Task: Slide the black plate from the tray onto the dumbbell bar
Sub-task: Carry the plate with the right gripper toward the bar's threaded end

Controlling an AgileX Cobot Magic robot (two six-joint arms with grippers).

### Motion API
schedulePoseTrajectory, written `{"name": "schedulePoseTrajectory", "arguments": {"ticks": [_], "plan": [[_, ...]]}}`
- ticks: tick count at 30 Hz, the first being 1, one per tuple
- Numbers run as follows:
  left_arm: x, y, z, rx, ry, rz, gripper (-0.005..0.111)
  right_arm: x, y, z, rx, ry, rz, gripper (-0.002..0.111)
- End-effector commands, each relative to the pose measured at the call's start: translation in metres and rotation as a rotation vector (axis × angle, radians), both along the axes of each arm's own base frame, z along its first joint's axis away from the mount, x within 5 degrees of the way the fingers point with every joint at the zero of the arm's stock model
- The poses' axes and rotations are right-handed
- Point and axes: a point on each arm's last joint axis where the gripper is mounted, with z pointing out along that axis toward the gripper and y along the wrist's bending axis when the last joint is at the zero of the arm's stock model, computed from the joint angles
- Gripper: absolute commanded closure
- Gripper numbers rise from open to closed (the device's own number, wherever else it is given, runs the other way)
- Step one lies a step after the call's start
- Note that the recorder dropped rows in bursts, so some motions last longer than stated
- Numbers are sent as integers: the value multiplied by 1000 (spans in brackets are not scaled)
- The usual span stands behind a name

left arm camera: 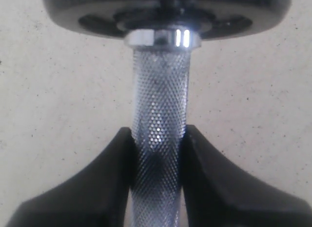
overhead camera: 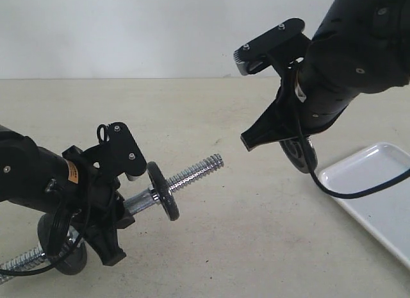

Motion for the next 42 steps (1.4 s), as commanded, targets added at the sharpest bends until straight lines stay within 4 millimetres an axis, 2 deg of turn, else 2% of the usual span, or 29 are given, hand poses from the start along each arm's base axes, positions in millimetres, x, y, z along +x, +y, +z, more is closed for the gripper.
{"name": "schedulePoseTrajectory", "arguments": {"ticks": [1, 9, 25, 29, 32, 34, 37, 42], "plan": [[34, -17, 50, -290, -468, 52, 102, 0, 7, 15, 37, -57, 16, 108], [33, -16, 54, -303, -487, 54, 102, -1, 13, 16, 109, -41, -1, 108], [34, -17, 56, -319, -505, 61, 102, 0, 15, 16, 146, -56, -14, 109], [34, -17, 56, -322, -503, 63, 102, 14, 24, -1, 84, -20, -16, 109], [34, -17, 56, -318, -498, 63, 102, 26, 32, 18, 102, -93, -2, 109], [34, -17, 56, -321, -501, 63, 102, 29, 31, 23, 64, -122, 2, 109], [34, -17, 56, -322, -503, 63, 102, 30, 33, 13, 31, -80, -14, 109], [34, -17, 56, -322, -503, 63, 102, 21, 53, 10, 17, -117, 39, 109]]}}
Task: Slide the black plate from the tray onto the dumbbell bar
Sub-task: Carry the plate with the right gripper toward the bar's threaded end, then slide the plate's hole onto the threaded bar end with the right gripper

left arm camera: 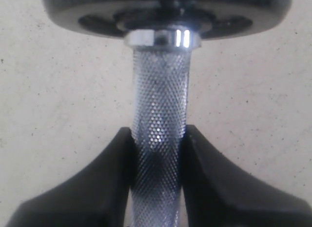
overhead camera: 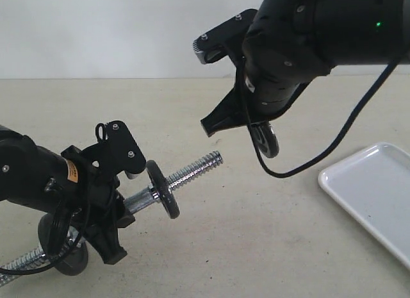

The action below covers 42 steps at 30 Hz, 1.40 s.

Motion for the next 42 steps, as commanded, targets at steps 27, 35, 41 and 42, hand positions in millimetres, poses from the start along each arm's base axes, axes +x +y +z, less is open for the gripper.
{"name": "schedulePoseTrajectory", "arguments": {"ticks": [27, 35, 41, 42], "plan": [[34, -17, 56, -309, -512, 51, 102, -8, 32, -13, 13, -51, 61, 109], [34, -17, 56, -310, -514, 51, 102, -10, 36, -14, 67, -31, 52, 109], [35, -17, 56, -312, -518, 51, 102, -11, 36, -15, 76, -13, 43, 109], [35, -17, 56, -314, -521, 51, 102, -12, 37, -15, 77, -12, 44, 109]]}}
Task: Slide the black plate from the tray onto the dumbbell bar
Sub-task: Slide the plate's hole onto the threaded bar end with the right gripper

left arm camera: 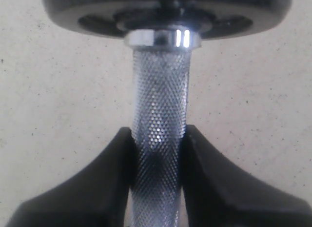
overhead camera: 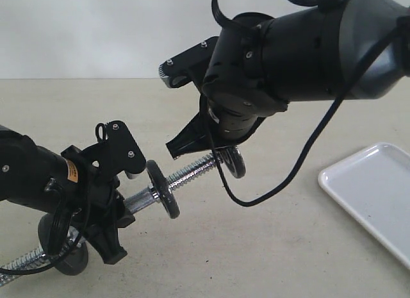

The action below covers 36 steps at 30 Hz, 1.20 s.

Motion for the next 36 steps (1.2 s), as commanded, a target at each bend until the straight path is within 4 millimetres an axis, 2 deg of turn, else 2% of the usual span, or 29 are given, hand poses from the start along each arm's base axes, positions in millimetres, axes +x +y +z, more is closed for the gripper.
{"name": "schedulePoseTrajectory", "arguments": {"ticks": [1, 25, 29, 36], "plan": [[35, -17, 57, -314, -522, 51, 102, 1, 1, 10, 11, -35, 18, 109], [35, -17, 57, -324, -528, 57, 102, -14, 16, 9, 34, -22, 78, 109], [36, -16, 57, -342, -516, 88, 102, -9, 20, 23, 55, -47, 69, 109], [36, -16, 58, -346, -521, 90, 102, -12, 22, 23, 64, -33, 65, 109]]}}
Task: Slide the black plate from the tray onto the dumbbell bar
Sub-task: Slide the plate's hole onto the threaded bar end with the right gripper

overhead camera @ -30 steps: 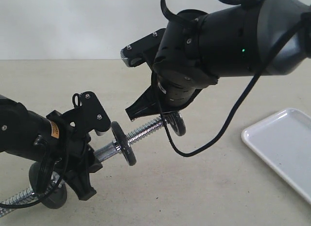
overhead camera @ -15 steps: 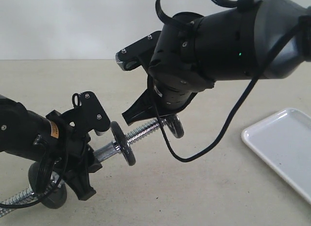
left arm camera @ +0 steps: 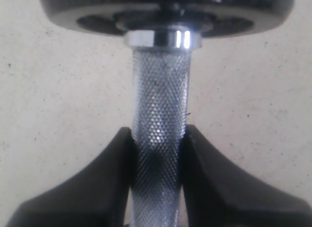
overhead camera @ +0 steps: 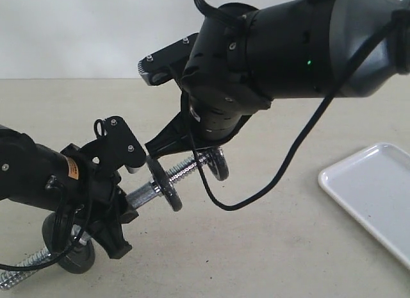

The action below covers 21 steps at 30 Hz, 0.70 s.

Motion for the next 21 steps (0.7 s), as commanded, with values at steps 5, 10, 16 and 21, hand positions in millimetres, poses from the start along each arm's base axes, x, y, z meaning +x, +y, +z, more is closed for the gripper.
{"name": "schedulePoseTrajectory", "arguments": {"ticks": [5, 10, 16, 21], "plan": [[35, -16, 57, -310, -527, 63, 102, -13, 16, 13, 45, -46, 77, 109], [35, -16, 58, -312, -531, 63, 102, -21, 24, 13, 63, -46, 97, 109], [35, -16, 58, -312, -531, 63, 102, -22, 25, 13, 65, -44, 105, 109], [35, -16, 57, -311, -529, 63, 102, -22, 25, 13, 63, -47, 107, 109]]}}
